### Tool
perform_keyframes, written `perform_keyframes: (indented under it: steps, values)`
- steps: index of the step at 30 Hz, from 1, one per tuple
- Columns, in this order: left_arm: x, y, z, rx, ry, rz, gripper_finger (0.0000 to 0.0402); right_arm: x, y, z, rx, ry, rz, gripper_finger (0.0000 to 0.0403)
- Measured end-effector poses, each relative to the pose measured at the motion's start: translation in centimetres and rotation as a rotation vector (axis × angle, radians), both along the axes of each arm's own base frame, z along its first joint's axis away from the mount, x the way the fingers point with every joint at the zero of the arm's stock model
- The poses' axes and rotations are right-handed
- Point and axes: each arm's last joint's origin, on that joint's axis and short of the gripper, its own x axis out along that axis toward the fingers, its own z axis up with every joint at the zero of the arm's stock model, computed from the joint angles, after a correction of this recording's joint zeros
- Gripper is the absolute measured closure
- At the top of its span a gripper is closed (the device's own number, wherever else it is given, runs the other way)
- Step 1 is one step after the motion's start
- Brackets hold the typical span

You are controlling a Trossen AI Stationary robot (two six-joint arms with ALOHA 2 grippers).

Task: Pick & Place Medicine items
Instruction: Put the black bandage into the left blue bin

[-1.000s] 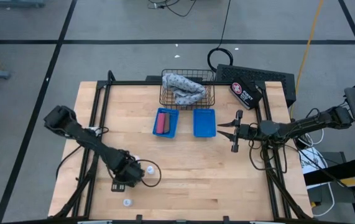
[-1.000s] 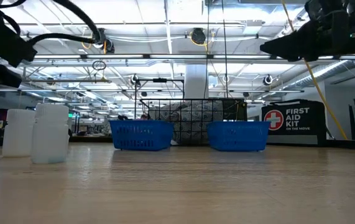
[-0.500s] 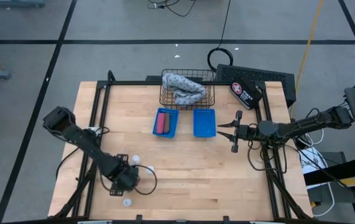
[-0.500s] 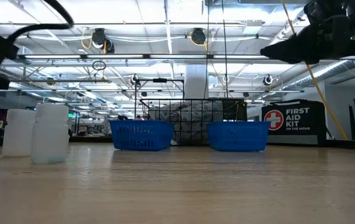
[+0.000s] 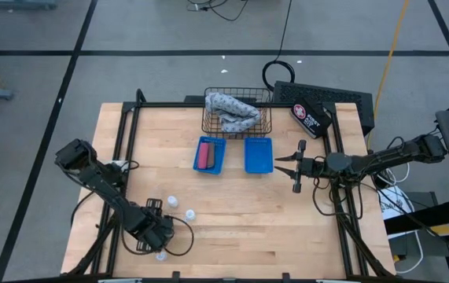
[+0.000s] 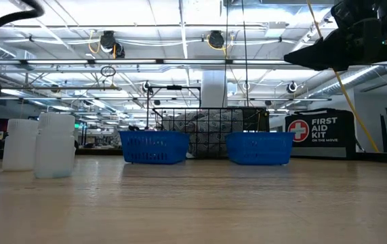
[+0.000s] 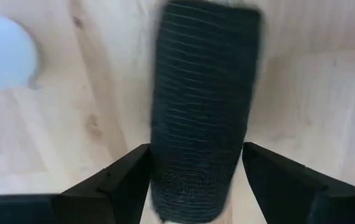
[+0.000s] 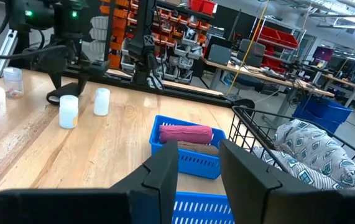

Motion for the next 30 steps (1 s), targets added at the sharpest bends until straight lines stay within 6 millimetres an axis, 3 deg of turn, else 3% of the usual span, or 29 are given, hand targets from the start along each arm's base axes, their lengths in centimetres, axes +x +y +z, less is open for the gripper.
perform_keyframes:
  steps: [5,19,30]
  values:
    - [-0.18,-0.51,-0.95,0.022,0.025,-0.007,0.0155,0.00,0.00,0.00,0.000,0.000,0.000,0.0298]
    - [-0.26,-0.24,-0.94,0.049,0.044,0.036,0.0161,0.00,0.00,0.01,0.000,-0.001,0.000,0.0298]
    - [0.09,-0.11,-0.47,0.009,0.101,0.152,0.0272,0.00,0.00,0.01,0.000,-0.001,0.000,0.0298]
